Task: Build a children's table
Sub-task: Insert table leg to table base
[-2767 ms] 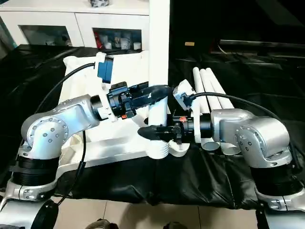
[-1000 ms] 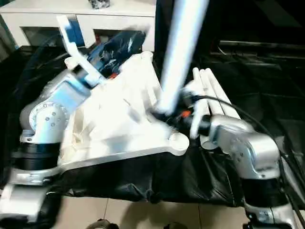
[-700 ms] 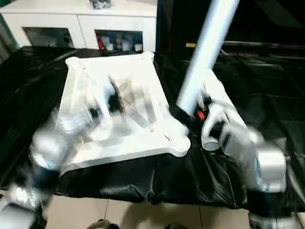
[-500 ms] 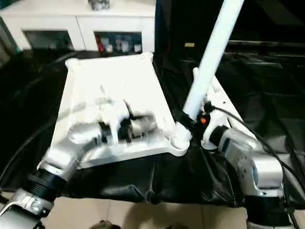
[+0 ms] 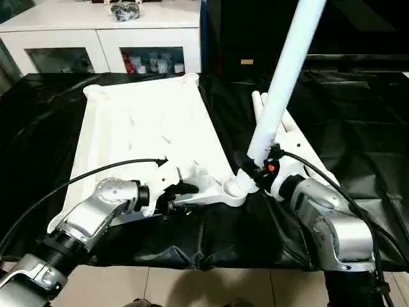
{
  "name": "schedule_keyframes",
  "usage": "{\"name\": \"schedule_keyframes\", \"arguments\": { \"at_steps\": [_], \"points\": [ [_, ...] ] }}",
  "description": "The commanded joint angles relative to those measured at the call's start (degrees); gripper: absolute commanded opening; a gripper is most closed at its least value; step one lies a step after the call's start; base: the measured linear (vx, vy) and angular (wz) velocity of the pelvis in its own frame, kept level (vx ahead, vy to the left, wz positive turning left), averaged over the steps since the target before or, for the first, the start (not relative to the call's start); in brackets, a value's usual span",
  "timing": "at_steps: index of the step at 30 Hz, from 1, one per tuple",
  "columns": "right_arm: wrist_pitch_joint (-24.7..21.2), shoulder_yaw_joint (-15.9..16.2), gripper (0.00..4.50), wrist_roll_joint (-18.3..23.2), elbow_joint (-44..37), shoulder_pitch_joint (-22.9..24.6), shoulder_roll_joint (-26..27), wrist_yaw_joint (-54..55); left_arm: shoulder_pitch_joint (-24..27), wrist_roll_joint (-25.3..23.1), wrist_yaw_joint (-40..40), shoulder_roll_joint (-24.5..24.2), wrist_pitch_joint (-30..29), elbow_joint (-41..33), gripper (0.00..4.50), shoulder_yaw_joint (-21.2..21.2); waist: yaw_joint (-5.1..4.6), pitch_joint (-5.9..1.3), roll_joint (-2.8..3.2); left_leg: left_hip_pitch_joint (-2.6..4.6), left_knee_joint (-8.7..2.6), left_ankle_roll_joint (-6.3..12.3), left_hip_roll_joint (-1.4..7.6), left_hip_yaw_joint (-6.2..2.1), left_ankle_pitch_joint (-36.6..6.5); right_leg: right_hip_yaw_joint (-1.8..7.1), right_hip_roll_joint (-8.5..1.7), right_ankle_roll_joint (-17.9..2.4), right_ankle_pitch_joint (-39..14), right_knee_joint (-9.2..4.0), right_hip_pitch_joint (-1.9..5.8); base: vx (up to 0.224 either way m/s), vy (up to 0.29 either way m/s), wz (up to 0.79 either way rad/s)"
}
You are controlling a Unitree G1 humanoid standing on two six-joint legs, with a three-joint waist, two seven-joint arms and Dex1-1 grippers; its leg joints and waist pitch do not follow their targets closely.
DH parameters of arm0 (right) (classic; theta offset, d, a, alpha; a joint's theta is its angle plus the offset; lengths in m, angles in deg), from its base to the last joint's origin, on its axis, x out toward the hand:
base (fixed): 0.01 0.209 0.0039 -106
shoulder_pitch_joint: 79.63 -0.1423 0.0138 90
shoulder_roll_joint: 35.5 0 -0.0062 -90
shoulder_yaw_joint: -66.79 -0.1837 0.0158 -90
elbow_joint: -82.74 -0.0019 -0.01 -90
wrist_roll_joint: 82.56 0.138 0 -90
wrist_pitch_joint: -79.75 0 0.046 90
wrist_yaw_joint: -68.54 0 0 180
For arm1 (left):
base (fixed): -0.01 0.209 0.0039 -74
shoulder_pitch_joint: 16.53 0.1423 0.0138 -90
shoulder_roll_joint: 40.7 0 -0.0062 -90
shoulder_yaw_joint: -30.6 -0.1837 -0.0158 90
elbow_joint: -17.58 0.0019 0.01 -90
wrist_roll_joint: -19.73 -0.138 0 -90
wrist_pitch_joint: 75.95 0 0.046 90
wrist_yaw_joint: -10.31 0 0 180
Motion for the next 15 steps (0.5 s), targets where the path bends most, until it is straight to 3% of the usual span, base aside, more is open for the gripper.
{"name": "schedule_keyframes", "arguments": {
  "at_steps": [1,10,15],
  "points": [
    [1.15,0.12,1.89,-0.47,-0.93,-0.16,0.16,-0.03,-1.56,-0.99,-0.97,1.26,0.17,3.85,2.11,1.05,0.11,-3.82,-0.79,0.87,-4.66,0.25,2.25,-1.72,-15.13,2.11,-2.91,-7.7,-24.7,-5.71,2.55,0.0,0.0,0.0],
    [1.18,0.5,1.89,-0.53,-0.96,-0.07,-0.04,-0.47,-2.98,1.13,1.02,2.73,-1.68,5.55,1.32,2.75,0.03,-3.66,-0.79,1.01,-4.7,0.43,2.18,-1.84,-16.5,1.9,-2.97,-6.6,-28.47,-6.25,2.37,0.0,0.0,0.0],
    [1.26,0.8,1.89,-0.69,-0.97,-0.1,-0.32,-0.98,-3.48,-0.06,2.3,2.35,-1.28,7.14,0.95,2.4,-0.05,-3.7,-0.85,0.88,-4.8,0.58,2.25,-1.88,-16.23,1.95,-3.0,-6.78,-27.51,-6.16,2.41,0.0,0.0,0.0]
  ]
}}
